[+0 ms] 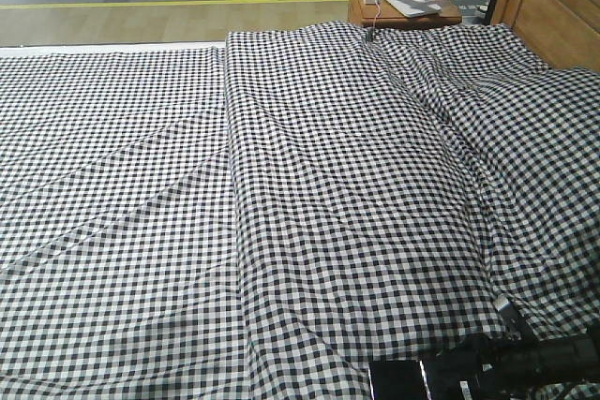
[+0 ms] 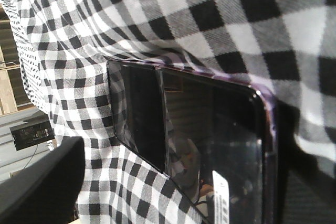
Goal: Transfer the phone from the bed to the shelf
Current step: 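Close the right gripper on the black phone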
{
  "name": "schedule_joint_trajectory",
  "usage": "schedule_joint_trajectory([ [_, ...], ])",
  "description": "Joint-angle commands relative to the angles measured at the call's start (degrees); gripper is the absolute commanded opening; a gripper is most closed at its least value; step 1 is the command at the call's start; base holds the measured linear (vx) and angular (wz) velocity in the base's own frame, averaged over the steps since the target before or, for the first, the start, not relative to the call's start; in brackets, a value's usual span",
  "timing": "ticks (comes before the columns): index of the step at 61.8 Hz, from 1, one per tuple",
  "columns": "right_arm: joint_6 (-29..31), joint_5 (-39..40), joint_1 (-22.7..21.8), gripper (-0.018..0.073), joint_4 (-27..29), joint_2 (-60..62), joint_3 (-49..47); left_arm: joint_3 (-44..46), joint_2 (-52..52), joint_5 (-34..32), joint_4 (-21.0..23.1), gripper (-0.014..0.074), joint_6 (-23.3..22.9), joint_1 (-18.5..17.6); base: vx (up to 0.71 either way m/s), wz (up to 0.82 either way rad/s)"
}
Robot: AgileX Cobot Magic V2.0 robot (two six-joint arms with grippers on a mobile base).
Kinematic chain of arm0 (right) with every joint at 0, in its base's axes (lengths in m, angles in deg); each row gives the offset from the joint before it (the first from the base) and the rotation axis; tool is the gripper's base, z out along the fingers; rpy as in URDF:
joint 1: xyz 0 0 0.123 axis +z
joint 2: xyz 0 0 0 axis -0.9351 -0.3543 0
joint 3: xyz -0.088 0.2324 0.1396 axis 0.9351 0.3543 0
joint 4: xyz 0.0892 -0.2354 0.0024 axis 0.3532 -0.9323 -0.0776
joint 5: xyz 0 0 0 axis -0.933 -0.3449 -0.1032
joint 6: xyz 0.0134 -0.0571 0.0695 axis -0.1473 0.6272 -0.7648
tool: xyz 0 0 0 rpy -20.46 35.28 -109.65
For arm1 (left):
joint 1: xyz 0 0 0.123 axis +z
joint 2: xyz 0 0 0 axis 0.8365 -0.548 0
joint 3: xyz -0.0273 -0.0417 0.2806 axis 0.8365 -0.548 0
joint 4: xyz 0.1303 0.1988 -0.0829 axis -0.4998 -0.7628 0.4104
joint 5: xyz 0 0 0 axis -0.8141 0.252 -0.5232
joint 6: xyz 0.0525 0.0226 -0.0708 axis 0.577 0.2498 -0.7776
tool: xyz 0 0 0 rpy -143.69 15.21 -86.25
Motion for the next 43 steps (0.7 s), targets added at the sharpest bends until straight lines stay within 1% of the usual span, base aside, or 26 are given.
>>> schedule_joint_trajectory([
  [1, 1.0, -4.2, 0.1, 0.0568, 0.1, 2.5, -0.1, -0.2, 0.3, -4.3, 0.5, 0.0001, -0.2, -0.2, 0.00, 0.00],
  [8, 1.3, -4.1, 0.1, 0.0503, -0.2, 2.5, -0.1, -0.2, 0.3, -4.3, 0.5, 0.0001, -0.2, -0.2, 0.00, 0.00],
  [12, 2.2, -4.0, 0.1, 0.0443, -0.2, 2.5, -0.1, -0.2, 0.3, -4.3, 0.5, 0.0001, -0.2, -0.2, 0.00, 0.00],
  [19, 2.5, -4.0, 0.1, 0.0298, -0.2, 2.5, -0.1, -0.2, 0.3, -4.3, 0.5, 0.0001, -0.2, -0.2, 0.00, 0.00],
  [25, 2.5, -4.0, 0.1, 0.0135, -0.2, 2.5, -0.1, -0.2, 0.3, -4.3, 0.5, 0.0001, -0.2, -0.2, 0.00, 0.00],
  [31, 2.6, -4.1, 0.1, -0.0003, -0.4, 2.5, -0.1, -0.2, 0.3, -4.3, 0.5, 0.0001, -0.2, -0.2, 0.00, 0.00],
  [32, 2.6, -4.1, 0.1, -0.0015, -0.4, 2.5, -0.1, -0.2, 0.3, -4.3, 0.5, 0.0001, -0.2, -0.2, 0.00, 0.00],
  [43, 4.7, -7.0, 0.1, -0.0010, -0.4, 2.6, -0.1, -0.2, 0.3, -4.3, 0.5, 0.0001, -0.2, -0.2, 0.00, 0.00],
])
